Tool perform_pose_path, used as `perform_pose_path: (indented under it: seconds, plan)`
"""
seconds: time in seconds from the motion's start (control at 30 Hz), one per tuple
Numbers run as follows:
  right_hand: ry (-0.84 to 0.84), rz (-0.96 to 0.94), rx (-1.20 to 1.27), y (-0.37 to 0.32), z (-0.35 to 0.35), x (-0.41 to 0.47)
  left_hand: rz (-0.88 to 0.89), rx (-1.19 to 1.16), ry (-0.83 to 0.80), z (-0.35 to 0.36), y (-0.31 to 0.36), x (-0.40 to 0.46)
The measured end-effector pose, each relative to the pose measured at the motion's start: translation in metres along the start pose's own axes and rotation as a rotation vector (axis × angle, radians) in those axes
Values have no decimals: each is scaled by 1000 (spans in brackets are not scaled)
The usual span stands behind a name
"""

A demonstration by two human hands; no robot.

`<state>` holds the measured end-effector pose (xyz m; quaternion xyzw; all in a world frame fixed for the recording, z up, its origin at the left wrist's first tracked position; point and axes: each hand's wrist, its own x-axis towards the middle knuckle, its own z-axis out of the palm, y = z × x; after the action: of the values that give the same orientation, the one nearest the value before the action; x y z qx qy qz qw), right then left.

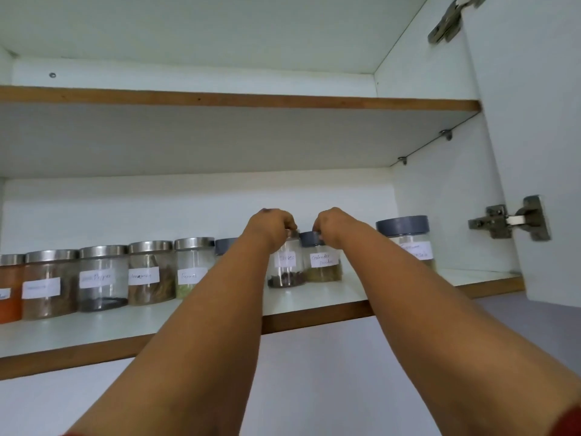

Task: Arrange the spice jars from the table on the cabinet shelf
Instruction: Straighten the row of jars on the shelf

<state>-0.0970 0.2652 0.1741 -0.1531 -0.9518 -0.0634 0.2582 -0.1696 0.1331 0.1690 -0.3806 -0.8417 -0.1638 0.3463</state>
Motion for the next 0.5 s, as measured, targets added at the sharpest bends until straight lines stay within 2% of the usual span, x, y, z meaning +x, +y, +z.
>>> perform_pose_path:
  seconds: [0.3,0.5]
  plan:
    - [179,-108,215,9,26,4,-115,166,2,10,1,4]
    - [146,-112,246,10,31,7,-110,114,15,12,-4,0]
